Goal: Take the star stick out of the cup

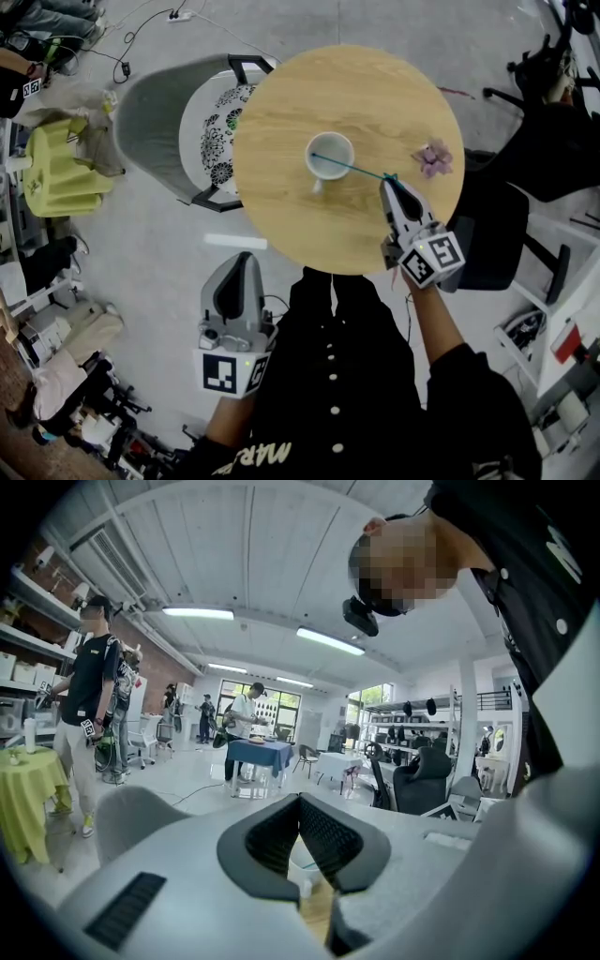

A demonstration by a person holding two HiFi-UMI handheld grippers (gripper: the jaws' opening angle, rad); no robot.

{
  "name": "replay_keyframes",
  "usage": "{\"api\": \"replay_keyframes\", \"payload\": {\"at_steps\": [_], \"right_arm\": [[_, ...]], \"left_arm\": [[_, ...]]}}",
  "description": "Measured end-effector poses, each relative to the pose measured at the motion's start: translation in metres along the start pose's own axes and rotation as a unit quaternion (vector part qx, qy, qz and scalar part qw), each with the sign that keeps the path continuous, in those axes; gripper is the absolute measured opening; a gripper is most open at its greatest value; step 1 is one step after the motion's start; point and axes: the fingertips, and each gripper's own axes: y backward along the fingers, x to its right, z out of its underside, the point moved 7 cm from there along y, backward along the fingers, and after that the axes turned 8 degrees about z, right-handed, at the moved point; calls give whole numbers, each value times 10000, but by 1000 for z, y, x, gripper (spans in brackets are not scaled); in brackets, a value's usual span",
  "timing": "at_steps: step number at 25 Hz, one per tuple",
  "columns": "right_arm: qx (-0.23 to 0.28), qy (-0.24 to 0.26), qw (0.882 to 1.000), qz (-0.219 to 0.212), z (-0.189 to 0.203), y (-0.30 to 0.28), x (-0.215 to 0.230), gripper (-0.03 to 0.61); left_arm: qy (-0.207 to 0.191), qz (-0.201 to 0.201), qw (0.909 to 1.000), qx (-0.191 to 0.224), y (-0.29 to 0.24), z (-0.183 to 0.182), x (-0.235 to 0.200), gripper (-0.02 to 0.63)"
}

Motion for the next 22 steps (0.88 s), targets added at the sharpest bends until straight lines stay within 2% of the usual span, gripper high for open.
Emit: {"api": "replay_keyframes", "payload": {"at_steps": [10,17,22], "right_arm": [[73,206,9997,-54,-14,3,-8,18],[91,833,9964,-106,-47,18,-29,18],[99,1089,9940,-79,-77,36,-46,18]], "left_arm": [[-123,-119,9997,150,12,-11,3,5],[-237,-272,9990,274,24,-31,7,5],[-346,-338,9981,378,31,-48,6,5]]}}
